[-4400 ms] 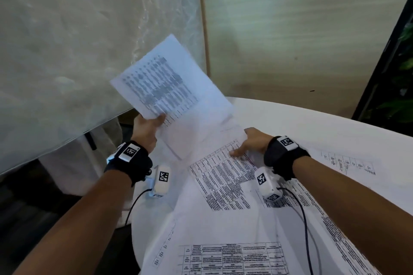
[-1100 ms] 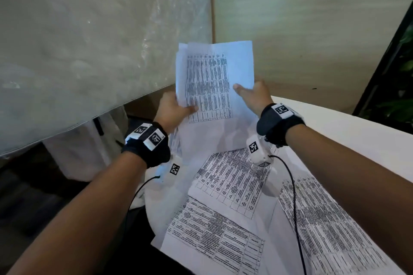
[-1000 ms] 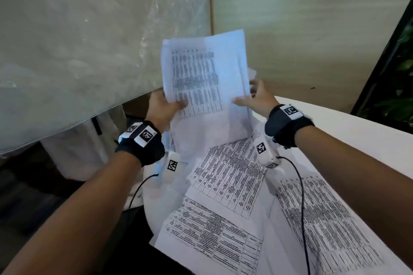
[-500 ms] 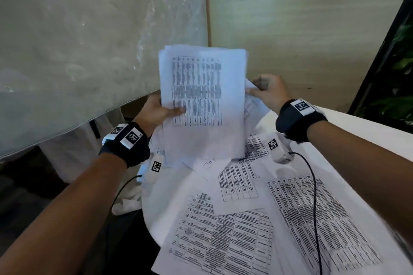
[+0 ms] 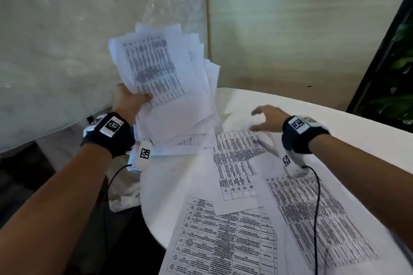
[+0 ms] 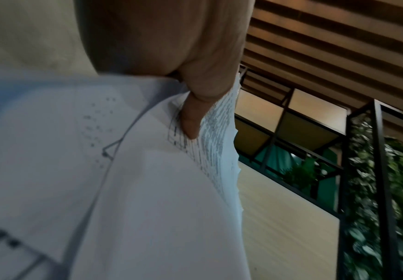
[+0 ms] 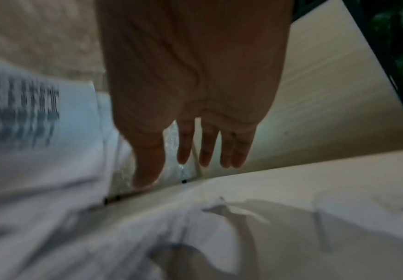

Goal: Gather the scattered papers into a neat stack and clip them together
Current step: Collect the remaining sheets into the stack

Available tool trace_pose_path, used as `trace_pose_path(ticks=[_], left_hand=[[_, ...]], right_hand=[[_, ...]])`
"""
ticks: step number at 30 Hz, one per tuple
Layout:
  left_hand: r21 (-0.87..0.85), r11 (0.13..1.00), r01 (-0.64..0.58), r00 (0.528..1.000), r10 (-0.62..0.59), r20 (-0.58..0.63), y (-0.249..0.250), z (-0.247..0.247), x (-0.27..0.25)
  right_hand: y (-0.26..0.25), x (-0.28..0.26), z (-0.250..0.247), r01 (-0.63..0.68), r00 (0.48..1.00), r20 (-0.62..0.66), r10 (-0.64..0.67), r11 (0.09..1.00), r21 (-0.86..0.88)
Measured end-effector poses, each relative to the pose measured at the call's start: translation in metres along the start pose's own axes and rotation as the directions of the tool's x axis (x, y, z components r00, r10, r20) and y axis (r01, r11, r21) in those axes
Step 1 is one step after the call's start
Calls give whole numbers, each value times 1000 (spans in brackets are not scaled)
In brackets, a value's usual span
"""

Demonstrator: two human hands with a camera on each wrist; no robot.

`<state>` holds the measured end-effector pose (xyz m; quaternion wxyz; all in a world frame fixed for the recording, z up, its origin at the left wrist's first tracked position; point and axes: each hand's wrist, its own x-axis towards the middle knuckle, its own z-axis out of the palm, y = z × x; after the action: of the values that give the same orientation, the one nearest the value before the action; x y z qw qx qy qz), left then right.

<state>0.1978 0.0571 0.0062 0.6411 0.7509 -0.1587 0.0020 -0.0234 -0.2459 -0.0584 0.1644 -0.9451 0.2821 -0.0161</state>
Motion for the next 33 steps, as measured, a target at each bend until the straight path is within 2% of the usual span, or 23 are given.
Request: trace_pose_path(ticks=[2,4,8,11,14,16,18,20,22,24,26,28,31,33], left_hand=[[-28,999,25,999,-26,-18,0,-13,3],[-12,1000,25,1000,-25,2,-1,-23,5],[153,986,72,993,-85,82,-7,-36,7],[206,973,101,980,-133,150,-20,-40,4],[189,970,154,971,-184,152,-30,-37,1],[163,965,205,963,-228,140,-35,-35,3],[174,960,219,957,-246,152,-37,-33,7],[204,959,195,958,-230,168,-36,-33,11],[252,955,158,958,-211,195,-35,-31,13],[276,953,124,950,-194,244,-33,-27,12],[269,958,95,944,-172,281,-30,-23,6],[229,970,84,938,-154,311,-31,-18,4],[173,981,84,921,-143,362,-34,-8,1],[138,986,89,913,-137,383,-35,1,-7]], right_hand=[[5,-2,15,-9,990,139,22,996,-91],[4,-2,20,-29,971,238,37,999,-39],[-7,5,20,-13,973,230,16,1000,-12],[-17,13,23,-75,991,120,57,986,147],[-23,18,20,6,985,-168,50,948,319],[-28,20,9,103,923,-376,82,889,446],[-32,21,-8,166,843,-510,171,820,549],[-35,23,-26,220,735,-621,272,771,598],[-38,24,-41,290,653,-669,354,700,653],[-43,26,-50,358,617,-682,393,631,688],[-54,27,-52,391,604,-690,398,607,692],[-66,29,-48,348,645,-679,351,657,669],[-83,35,-23,200,814,-531,236,745,637],[-93,34,0,98,892,-412,184,811,576]])
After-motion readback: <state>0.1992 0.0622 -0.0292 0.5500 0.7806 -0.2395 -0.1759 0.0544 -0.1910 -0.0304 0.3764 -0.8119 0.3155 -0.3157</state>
